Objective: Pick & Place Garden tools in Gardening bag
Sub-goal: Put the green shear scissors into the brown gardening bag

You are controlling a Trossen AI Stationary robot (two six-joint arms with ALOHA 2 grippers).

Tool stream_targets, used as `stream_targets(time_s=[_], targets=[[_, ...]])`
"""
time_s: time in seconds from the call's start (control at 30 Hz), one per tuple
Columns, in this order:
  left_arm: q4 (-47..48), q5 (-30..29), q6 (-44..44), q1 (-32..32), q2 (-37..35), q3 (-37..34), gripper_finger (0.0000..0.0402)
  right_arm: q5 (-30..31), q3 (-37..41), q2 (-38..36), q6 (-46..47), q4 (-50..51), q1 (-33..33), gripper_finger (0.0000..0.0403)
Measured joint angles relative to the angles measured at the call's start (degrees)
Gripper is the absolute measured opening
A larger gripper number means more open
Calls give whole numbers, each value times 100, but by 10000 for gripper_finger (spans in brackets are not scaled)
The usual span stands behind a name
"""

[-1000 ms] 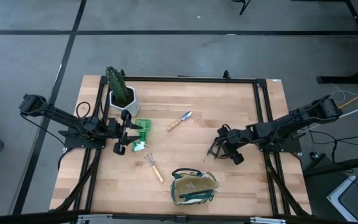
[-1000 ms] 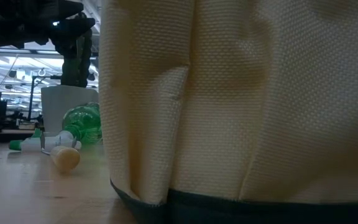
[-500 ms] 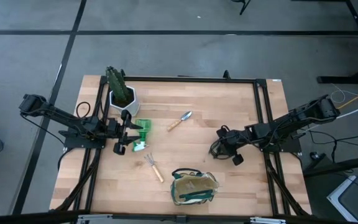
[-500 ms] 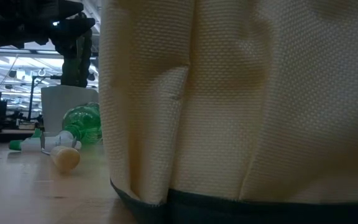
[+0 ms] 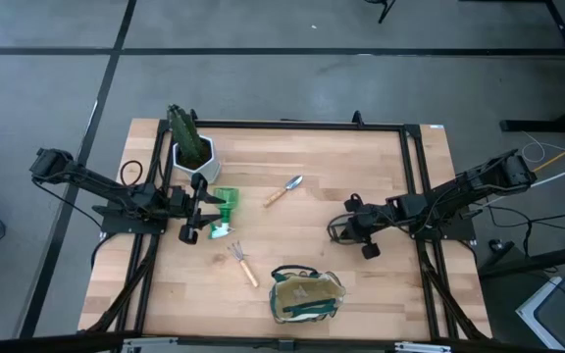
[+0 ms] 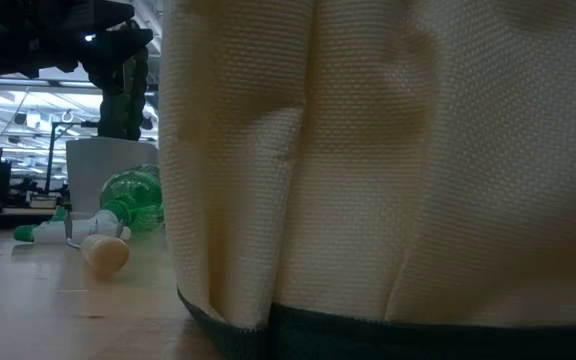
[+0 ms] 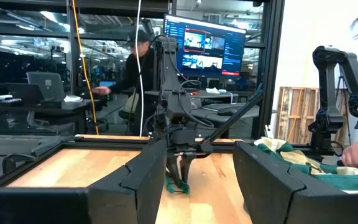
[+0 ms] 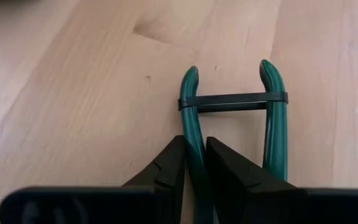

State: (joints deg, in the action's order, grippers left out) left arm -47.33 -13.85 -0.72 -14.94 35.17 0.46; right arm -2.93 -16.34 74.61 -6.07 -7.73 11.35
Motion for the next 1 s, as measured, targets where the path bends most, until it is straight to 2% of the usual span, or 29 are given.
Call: stream_targets(time_s=[0.63,1.0], targets=[[0,0,0,0,1,0,182,-29,4,0,1937,-183,4,43],[0,0,-1,-2,1,1,182,-150,2,0,2382,-291,-17,42]])
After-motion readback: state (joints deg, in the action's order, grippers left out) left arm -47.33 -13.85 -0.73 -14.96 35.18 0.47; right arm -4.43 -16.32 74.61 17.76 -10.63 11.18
